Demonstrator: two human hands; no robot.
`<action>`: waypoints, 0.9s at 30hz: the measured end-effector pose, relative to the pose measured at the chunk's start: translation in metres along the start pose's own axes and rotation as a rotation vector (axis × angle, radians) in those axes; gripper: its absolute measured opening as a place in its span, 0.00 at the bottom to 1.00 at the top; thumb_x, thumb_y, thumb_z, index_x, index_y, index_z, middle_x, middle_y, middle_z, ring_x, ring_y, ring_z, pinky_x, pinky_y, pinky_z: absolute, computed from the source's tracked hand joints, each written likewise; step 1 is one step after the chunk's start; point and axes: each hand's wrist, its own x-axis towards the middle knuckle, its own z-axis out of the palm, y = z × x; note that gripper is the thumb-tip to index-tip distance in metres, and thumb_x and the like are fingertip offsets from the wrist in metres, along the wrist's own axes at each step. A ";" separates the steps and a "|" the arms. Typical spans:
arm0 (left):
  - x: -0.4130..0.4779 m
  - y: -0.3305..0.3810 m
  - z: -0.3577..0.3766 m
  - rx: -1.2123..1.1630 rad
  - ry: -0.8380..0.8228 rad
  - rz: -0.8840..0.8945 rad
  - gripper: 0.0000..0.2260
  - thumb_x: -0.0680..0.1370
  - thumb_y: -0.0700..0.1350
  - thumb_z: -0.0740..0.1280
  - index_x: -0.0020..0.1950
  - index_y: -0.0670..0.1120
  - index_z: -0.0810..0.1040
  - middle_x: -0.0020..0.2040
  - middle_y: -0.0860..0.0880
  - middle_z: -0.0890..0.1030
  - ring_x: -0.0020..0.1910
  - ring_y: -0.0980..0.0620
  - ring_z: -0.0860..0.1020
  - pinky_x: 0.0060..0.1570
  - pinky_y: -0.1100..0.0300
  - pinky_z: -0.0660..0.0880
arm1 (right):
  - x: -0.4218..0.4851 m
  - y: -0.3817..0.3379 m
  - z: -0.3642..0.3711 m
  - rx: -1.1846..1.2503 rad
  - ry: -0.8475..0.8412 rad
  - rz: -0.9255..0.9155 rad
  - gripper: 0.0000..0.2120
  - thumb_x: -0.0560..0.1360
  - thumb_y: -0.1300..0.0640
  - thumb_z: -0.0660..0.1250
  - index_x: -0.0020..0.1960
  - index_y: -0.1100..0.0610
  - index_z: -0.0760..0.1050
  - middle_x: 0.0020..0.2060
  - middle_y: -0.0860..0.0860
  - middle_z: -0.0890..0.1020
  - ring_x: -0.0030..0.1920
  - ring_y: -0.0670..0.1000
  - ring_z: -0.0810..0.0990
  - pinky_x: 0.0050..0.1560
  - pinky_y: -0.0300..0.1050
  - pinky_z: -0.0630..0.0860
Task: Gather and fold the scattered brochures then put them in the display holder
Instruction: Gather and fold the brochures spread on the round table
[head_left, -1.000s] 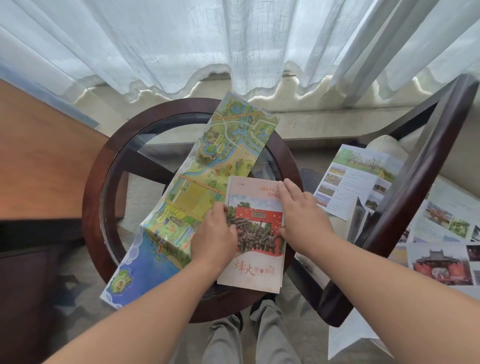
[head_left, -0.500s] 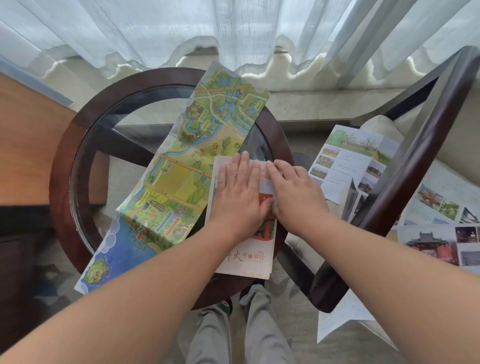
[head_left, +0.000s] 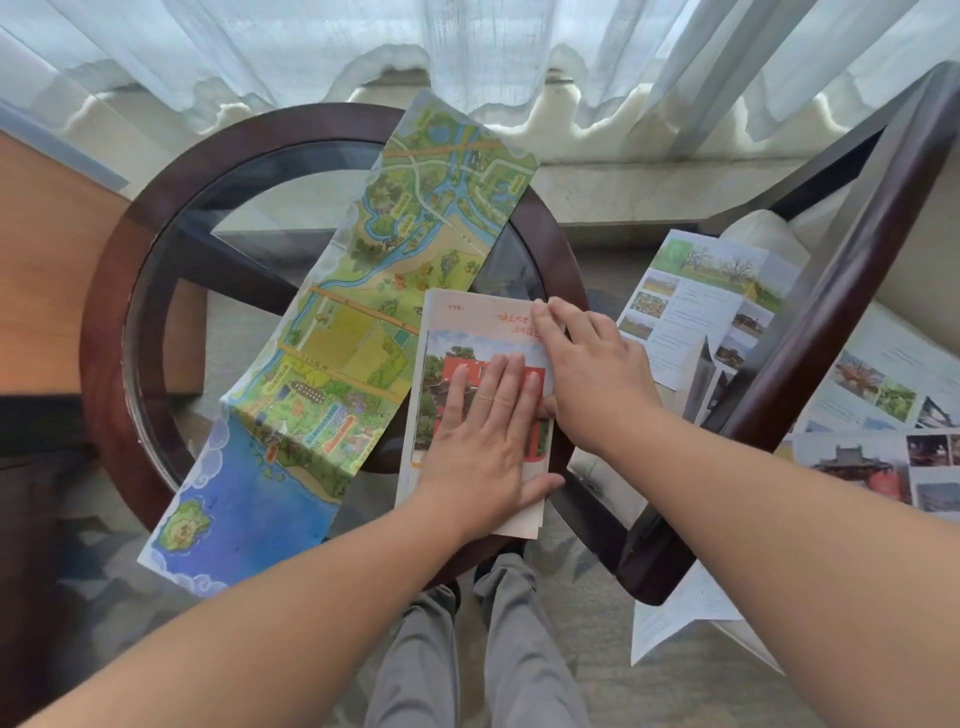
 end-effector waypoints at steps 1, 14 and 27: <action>0.000 0.002 0.001 0.011 -0.018 0.003 0.44 0.74 0.72 0.47 0.78 0.41 0.44 0.79 0.40 0.44 0.79 0.43 0.41 0.75 0.40 0.41 | 0.000 0.000 0.000 0.003 0.002 0.002 0.45 0.74 0.48 0.69 0.79 0.50 0.41 0.78 0.46 0.49 0.74 0.54 0.55 0.69 0.57 0.64; -0.009 -0.036 -0.014 -0.070 -0.025 -0.031 0.41 0.76 0.69 0.43 0.79 0.41 0.44 0.80 0.41 0.43 0.78 0.45 0.38 0.76 0.48 0.37 | 0.001 -0.005 -0.003 0.004 -0.070 0.045 0.51 0.72 0.47 0.73 0.79 0.50 0.39 0.78 0.46 0.47 0.76 0.55 0.52 0.68 0.60 0.64; -0.093 -0.045 -0.022 -0.167 -0.090 0.000 0.33 0.80 0.63 0.48 0.80 0.45 0.53 0.80 0.43 0.50 0.79 0.45 0.45 0.75 0.43 0.41 | -0.001 -0.012 -0.010 -0.035 -0.111 0.093 0.52 0.71 0.45 0.73 0.79 0.50 0.40 0.79 0.48 0.47 0.77 0.58 0.51 0.72 0.62 0.60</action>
